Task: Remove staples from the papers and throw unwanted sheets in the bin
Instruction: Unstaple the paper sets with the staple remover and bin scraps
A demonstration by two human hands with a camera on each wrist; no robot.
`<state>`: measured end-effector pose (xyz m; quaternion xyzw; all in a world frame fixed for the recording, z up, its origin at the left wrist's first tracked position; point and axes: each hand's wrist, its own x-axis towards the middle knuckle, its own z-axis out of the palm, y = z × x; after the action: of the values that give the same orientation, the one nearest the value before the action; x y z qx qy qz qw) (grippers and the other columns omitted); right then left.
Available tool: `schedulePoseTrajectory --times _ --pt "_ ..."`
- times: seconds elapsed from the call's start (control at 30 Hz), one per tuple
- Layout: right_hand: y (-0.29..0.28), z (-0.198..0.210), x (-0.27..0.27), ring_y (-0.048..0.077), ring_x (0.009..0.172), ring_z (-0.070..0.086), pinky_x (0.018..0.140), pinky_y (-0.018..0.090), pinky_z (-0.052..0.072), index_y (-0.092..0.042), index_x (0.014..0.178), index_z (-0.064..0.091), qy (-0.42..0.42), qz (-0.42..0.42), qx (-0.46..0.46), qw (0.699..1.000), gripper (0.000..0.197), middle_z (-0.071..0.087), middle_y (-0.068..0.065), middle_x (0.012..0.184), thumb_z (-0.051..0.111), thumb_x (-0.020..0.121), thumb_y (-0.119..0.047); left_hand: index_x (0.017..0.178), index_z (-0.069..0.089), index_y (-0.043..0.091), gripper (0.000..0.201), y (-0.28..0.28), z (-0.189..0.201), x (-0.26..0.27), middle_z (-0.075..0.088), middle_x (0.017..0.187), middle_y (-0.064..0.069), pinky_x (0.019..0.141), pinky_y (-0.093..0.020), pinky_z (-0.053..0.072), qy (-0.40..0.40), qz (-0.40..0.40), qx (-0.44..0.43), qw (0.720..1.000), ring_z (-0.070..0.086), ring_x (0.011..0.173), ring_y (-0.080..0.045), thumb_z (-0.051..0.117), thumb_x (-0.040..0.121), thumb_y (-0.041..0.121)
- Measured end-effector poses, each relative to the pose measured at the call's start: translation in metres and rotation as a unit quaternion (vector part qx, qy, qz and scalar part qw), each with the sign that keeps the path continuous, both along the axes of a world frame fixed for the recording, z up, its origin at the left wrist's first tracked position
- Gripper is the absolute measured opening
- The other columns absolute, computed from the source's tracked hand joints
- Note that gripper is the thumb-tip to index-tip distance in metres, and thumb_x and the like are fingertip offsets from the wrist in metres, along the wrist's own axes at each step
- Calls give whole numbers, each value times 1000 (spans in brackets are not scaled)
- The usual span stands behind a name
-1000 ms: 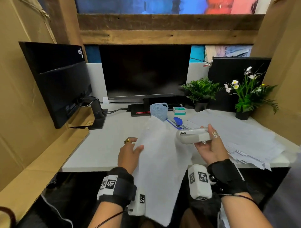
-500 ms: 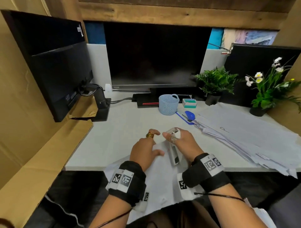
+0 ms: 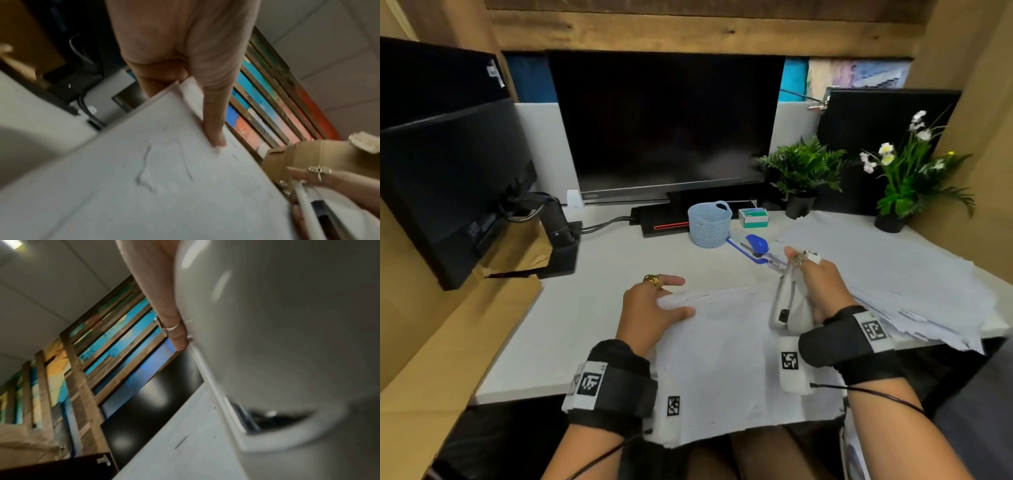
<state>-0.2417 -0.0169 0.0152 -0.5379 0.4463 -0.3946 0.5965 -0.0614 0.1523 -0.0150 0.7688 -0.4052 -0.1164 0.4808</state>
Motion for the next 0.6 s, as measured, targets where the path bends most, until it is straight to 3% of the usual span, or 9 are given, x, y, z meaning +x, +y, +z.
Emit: schedulePoseTrajectory --times 0.1,0.2,0.27,0.3,0.37,0.47,0.53,0.6 --pt "-12 0 -14 25 82 53 79 37 47 -17 88 57 -112 -10 107 988 4 53 6 85 60 87 -19 106 61 30 53 -17 -5 -18 59 70 4 64 0 39 58 19 -73 995 58 68 -1 86 62 14" --pt "-22 -4 -29 28 87 49 92 48 44 -14 83 47 -234 -1 159 959 8 45 6 80 47 88 -9 110 61 26 49 -33 -13 -38 59 83 13 67 4 38 97 14 -99 990 56 73 11 82 68 9" --pt "-21 -2 -34 28 96 52 96 48 44 -17 94 50 -281 9 159 946 3 50 10 88 48 94 -20 107 66 22 38 -40 -18 -49 62 96 16 77 -2 42 125 -9 -96 987 58 87 5 78 73 10" --pt "-18 0 -35 27 97 55 95 48 44 -20 103 51 -292 13 159 943 12 54 11 90 48 96 -29 102 68 21 32 -43 -19 -54 65 97 13 83 -11 46 142 -22 -94 985 62 91 -3 77 74 10" --pt "-17 3 -36 25 93 58 88 47 46 -22 110 51 -314 3 167 935 24 56 11 91 47 95 -40 90 71 18 17 -48 -19 -63 70 92 4 83 -24 52 167 -43 -89 981 66 90 -15 75 77 8" --pt "-21 7 -40 28 89 59 72 44 47 -24 107 48 -350 -10 179 919 25 55 14 96 43 95 -45 82 68 14 2 -54 -14 -73 66 82 1 70 -17 47 123 -70 -62 988 62 80 -15 70 82 15" --pt "-27 5 -43 27 90 61 72 43 50 -32 117 41 -310 -17 141 940 39 58 17 104 43 90 -59 78 62 19 9 -58 -12 -79 64 80 5 66 -14 43 65 -73 -42 994 59 78 -10 67 85 20" --pt "-27 2 -44 28 100 62 77 45 54 -36 122 44 -248 -23 66 966 63 59 16 116 46 74 -77 74 57 26 16 -60 -8 -87 63 80 10 67 -15 40 27 -71 -40 996 58 78 -7 65 87 21"
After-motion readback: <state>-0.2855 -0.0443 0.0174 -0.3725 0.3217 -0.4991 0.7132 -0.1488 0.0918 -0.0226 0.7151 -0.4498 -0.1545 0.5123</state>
